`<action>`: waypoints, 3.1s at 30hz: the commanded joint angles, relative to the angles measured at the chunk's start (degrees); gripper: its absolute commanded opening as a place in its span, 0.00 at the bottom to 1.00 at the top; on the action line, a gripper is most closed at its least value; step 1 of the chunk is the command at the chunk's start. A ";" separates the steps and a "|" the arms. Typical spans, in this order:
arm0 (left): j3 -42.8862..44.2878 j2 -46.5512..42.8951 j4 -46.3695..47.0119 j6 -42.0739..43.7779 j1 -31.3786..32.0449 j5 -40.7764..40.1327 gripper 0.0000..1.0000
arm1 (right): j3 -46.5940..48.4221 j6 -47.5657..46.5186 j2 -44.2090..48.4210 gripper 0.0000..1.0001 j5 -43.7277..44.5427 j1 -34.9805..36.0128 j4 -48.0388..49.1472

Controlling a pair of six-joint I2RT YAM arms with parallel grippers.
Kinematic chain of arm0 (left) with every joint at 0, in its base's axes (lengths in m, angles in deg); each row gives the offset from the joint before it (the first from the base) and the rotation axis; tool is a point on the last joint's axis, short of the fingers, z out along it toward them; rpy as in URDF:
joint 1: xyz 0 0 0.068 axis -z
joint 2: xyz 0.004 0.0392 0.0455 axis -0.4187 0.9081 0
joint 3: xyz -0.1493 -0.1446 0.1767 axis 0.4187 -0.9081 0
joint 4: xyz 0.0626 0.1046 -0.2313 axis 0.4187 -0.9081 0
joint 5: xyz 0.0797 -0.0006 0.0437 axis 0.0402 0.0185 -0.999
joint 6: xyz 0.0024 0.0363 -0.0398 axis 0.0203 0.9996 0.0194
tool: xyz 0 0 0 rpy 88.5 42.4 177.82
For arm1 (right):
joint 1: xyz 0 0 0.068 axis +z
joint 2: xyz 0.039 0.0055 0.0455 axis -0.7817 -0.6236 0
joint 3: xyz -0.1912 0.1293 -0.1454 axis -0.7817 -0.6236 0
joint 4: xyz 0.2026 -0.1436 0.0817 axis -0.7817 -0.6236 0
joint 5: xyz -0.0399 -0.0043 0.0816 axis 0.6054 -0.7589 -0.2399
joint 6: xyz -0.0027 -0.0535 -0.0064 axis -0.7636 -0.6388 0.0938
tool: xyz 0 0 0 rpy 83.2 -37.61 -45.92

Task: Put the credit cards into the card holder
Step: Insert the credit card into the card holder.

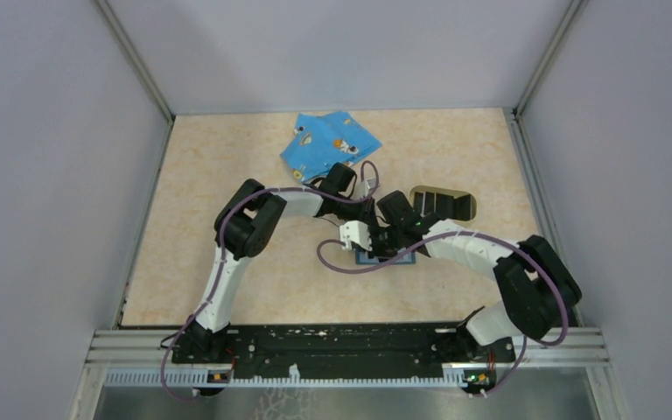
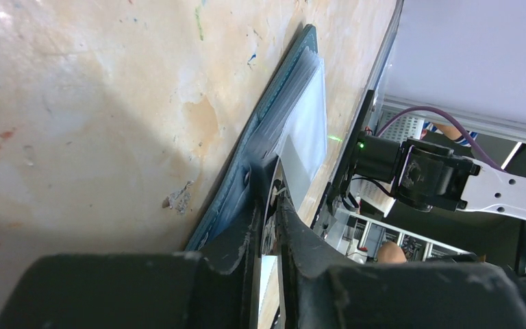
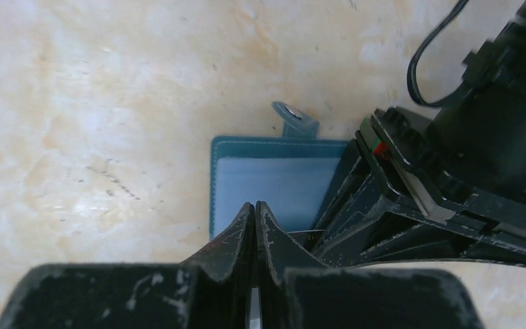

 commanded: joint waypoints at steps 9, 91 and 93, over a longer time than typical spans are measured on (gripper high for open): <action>-0.23 3.56 -2.01 1.94 1.09 -5.61 0.21 | 0.24 7.98 -5.63 0.02 14.49 2.59 9.63; -40.72 -38.26 36.74 3.50 -0.77 -16.98 0.48 | 8.40 -6.22 15.93 0.09 -19.55 -15.66 -18.57; -44.06 -43.52 36.60 5.96 -1.02 -17.59 0.49 | 9.06 -4.38 17.57 0.16 -21.65 -18.81 -17.61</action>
